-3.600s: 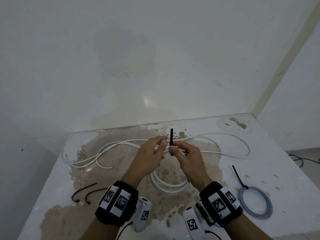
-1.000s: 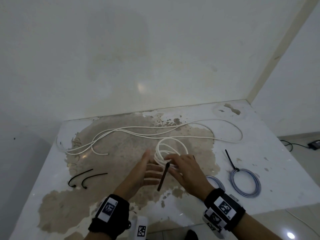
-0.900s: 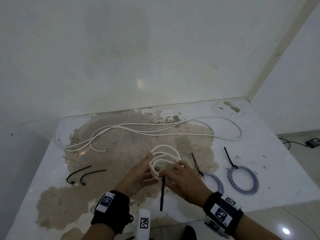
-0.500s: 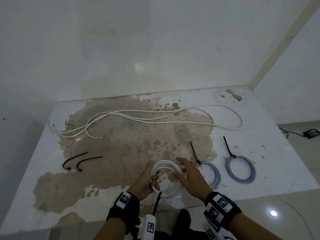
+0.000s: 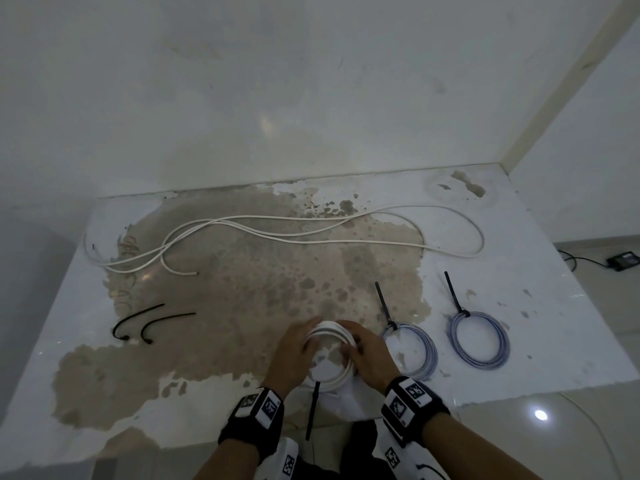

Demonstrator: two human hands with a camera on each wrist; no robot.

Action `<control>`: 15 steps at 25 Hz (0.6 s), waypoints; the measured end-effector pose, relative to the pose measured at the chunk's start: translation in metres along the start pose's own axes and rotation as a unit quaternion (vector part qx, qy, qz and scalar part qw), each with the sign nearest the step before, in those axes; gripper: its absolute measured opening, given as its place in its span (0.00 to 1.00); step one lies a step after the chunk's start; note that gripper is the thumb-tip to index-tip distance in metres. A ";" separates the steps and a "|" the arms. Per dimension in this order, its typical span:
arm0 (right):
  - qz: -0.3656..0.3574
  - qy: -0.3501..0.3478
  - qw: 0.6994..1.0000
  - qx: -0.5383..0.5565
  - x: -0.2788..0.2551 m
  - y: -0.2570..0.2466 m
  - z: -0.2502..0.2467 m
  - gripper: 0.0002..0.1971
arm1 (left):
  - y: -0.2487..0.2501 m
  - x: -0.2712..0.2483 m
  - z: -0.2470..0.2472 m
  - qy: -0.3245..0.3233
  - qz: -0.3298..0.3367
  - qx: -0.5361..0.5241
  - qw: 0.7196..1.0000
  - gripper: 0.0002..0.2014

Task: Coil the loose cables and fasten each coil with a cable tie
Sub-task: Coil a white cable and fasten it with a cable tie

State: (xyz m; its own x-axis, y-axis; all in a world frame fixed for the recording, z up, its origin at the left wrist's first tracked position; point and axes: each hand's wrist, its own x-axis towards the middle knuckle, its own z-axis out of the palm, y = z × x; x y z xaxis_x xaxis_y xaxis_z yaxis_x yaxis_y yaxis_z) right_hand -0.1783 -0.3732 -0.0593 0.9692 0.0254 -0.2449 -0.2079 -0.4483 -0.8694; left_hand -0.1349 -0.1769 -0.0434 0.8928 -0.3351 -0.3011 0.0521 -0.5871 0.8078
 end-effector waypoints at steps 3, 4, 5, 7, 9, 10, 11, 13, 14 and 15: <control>-0.005 0.010 1.000 -0.014 0.005 -0.007 0.001 0.21 | -0.006 0.005 0.005 0.073 0.050 0.067 0.994 0.19; -0.010 0.016 0.999 -0.034 0.006 -0.009 0.002 0.20 | -0.004 0.005 0.005 0.094 0.055 0.075 0.991 0.18; -0.016 0.024 0.998 -0.061 0.008 -0.011 0.003 0.19 | -0.002 0.007 0.005 0.109 0.060 0.090 0.988 0.16; -0.020 0.027 0.995 -0.099 0.008 -0.013 0.005 0.17 | -0.003 0.012 0.006 0.124 0.074 0.129 0.981 0.13; -0.026 0.025 0.992 -0.123 0.007 -0.012 0.010 0.18 | -0.007 0.015 0.005 0.107 0.080 0.151 0.979 0.17; -0.029 0.028 0.989 -0.139 0.006 -0.010 0.011 0.18 | -0.010 0.017 0.004 0.085 0.082 0.154 0.981 0.19; -0.028 0.031 0.986 -0.161 0.006 -0.009 0.010 0.19 | -0.012 0.018 0.002 0.058 0.082 0.158 0.982 0.20; -0.016 0.035 0.971 -0.235 0.007 -0.009 0.009 0.17 | -0.015 0.015 -0.001 0.025 0.083 0.185 0.979 0.17; -0.021 0.035 0.962 -0.270 0.007 -0.009 0.009 0.17 | -0.017 0.013 -0.001 0.029 0.094 0.204 0.974 0.15; -0.035 0.038 0.956 -0.290 0.006 -0.008 0.009 0.18 | -0.019 0.012 -0.001 0.038 0.104 0.220 0.969 0.16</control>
State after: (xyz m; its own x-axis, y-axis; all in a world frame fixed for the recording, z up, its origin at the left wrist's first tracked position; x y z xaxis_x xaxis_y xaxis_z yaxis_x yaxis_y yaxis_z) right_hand -0.1717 -0.3615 -0.0576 0.9893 0.0178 -0.1445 -0.0563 -0.8683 -0.4928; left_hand -0.1253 -0.1695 -0.0617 0.8944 -0.4351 -0.1035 -0.3139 -0.7755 0.5478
